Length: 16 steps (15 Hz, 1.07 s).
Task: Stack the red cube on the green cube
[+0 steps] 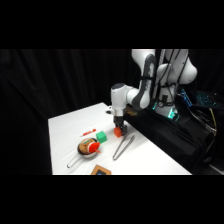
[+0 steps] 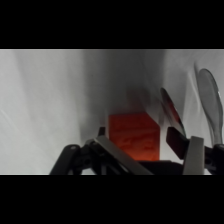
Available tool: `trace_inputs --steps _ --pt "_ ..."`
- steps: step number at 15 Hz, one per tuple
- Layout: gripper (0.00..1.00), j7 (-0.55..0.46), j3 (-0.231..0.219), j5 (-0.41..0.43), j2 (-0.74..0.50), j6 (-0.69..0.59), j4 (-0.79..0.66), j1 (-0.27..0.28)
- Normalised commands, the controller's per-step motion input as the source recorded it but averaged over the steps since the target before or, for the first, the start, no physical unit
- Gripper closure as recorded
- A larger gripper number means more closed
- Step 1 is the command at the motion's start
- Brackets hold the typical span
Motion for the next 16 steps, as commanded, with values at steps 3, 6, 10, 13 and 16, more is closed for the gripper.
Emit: trace_inputs --steps 3,6,10,13,16 --pt "0.53 -0.14 0.048 0.07 -0.01 0.16 -0.04 -0.079" --pt "0.69 -0.1 0.006 0.029 -0.06 0.12 -0.05 -0.03" --pt "0.74 -0.01 -0.063 -0.026 -0.22 -0.05 -0.08 0.041" --pt "0.74 0.09 -0.163 -0.144 -0.38 -0.24 -0.09 0.156" --pt "0.74 0.19 -0.195 -0.254 -0.38 -0.39 -0.02 0.209"
